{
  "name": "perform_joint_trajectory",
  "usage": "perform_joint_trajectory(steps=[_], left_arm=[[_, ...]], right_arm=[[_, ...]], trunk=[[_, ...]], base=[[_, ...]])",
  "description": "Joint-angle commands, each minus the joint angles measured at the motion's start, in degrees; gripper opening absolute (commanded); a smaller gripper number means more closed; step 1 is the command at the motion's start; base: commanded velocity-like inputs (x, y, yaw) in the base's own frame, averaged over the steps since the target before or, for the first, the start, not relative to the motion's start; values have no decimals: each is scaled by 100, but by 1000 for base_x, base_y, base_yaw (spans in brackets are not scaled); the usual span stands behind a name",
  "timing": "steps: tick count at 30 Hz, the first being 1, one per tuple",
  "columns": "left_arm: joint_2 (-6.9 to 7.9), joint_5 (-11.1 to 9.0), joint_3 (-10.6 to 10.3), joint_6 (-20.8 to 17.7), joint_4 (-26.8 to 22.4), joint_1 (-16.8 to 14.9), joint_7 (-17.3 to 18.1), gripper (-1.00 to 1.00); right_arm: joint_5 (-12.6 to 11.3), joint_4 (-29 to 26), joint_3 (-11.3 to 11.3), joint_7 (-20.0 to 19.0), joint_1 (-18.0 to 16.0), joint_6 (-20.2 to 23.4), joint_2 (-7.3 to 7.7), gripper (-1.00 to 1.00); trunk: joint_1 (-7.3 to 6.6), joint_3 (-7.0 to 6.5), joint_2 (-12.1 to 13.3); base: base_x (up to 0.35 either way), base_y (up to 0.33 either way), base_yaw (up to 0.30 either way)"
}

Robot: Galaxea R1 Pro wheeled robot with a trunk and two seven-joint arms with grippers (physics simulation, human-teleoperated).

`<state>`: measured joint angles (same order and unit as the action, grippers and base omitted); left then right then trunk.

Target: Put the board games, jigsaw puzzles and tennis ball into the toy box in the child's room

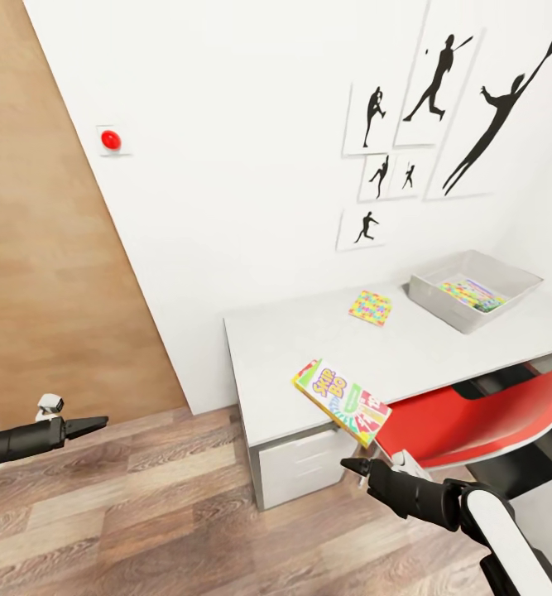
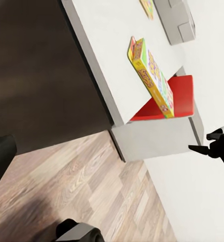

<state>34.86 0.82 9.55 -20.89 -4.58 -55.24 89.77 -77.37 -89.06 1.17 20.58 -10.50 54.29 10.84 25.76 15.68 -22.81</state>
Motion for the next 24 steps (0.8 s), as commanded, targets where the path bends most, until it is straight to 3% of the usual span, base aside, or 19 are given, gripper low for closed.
perform_joint_trajectory(steps=[1, 24], left_arm=[[2, 10, 3, -61, 1, -5, 23, 100], [-20, 15, 3, -56, 1, -5, 23, 100]], right_arm=[[-54, -6, 6, 60, -5, 3, -8, 100], [-43, -6, 6, 60, -5, 3, -29, 100]], trunk=[[3, 1, -11], [3, -217, -11]], base=[[-81, 0, 0], [-39, 0, 0]])
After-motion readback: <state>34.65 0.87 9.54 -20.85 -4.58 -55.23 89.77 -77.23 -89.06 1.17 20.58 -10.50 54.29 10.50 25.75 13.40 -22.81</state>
